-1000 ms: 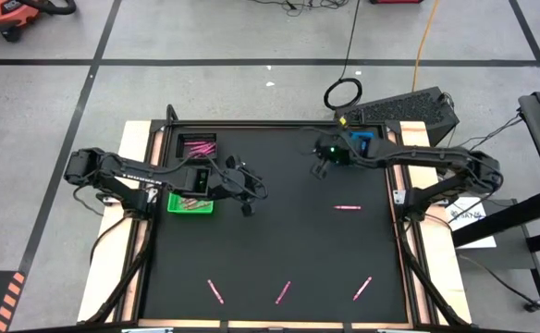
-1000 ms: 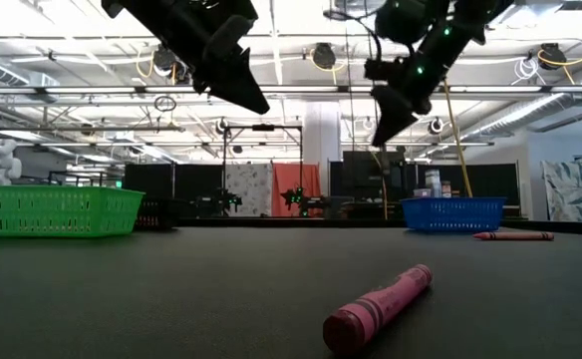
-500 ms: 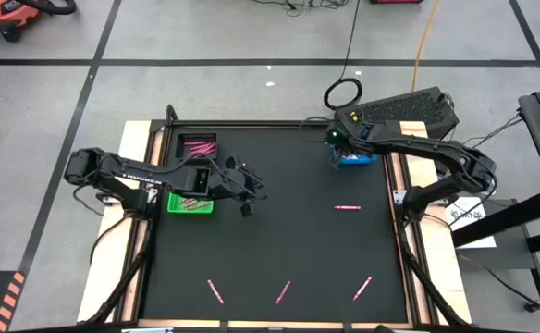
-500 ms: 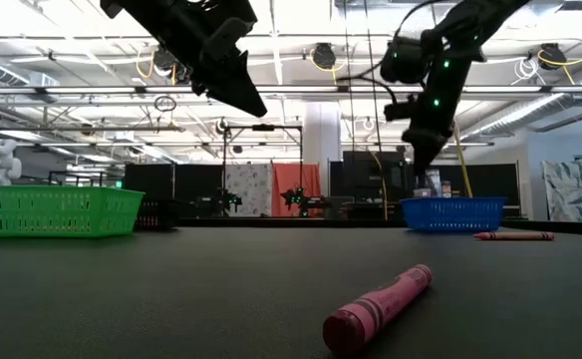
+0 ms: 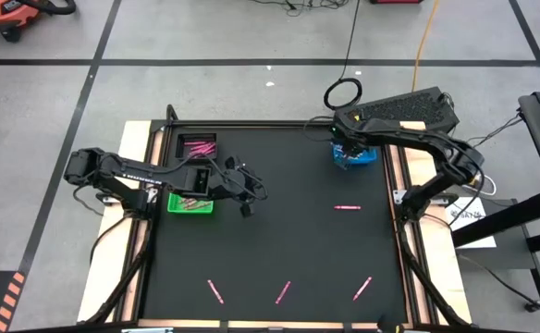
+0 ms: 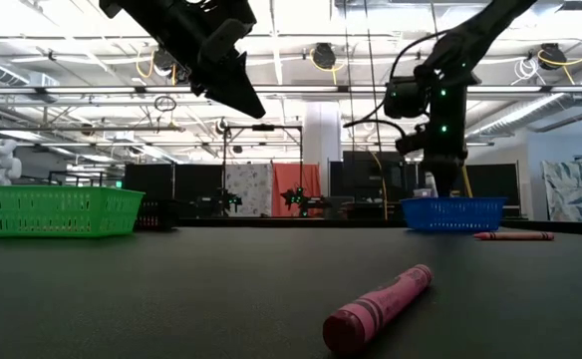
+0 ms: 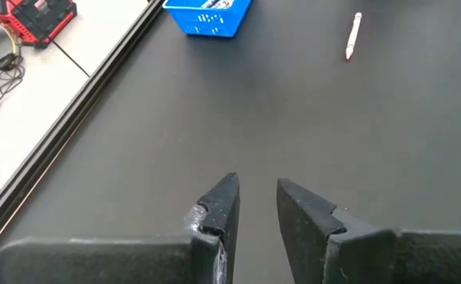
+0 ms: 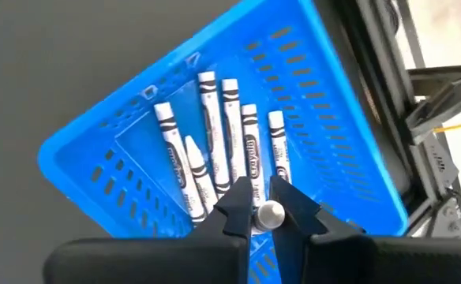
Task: Sort crayons
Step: Put the white crayon into the blue bin, then put the pink crayon into the green bin
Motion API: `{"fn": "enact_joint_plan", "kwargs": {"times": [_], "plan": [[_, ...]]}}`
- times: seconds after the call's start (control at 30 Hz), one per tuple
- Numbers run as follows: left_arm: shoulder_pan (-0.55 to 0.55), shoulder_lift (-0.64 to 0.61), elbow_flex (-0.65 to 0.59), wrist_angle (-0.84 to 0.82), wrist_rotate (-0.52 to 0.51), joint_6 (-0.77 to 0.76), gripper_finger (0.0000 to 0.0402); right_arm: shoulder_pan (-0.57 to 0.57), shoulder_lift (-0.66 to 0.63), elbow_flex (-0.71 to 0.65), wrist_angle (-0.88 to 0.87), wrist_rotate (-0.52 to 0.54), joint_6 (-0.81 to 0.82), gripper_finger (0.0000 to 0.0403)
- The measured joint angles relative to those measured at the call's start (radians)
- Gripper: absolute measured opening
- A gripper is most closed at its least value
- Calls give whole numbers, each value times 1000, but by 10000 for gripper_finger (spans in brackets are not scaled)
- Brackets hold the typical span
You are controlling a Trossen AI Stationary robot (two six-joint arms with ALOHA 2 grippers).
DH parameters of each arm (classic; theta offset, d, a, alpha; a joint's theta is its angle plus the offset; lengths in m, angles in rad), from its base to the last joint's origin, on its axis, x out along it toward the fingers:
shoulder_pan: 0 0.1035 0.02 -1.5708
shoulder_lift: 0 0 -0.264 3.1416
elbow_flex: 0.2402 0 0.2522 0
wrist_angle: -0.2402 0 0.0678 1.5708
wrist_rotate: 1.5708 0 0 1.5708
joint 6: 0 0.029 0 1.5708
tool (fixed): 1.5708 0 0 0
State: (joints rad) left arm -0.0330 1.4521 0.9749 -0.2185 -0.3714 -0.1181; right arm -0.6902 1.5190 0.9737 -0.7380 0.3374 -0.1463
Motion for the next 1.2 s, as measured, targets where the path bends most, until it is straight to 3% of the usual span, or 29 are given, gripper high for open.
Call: {"fn": "enact_joint_plan", "kwargs": {"times": [0.2,0.6,0.8,0.97,1.2], "plan": [[0,0,0,-1,0,0,89,-17,16,0,-9,-2,-21,30],[0,0,0,-10,0,0,89,-18,12,0,-18,0,-30,114],[0,0,0,-31,0,0,89,-3,9,105,-223,-2,51,125],[0,0,0,-36,0,0,89,28,0,208,-396,-195,141,118],[0,0,0,-39,0,1,89,98,-75,199,-451,-461,188,117]]}}
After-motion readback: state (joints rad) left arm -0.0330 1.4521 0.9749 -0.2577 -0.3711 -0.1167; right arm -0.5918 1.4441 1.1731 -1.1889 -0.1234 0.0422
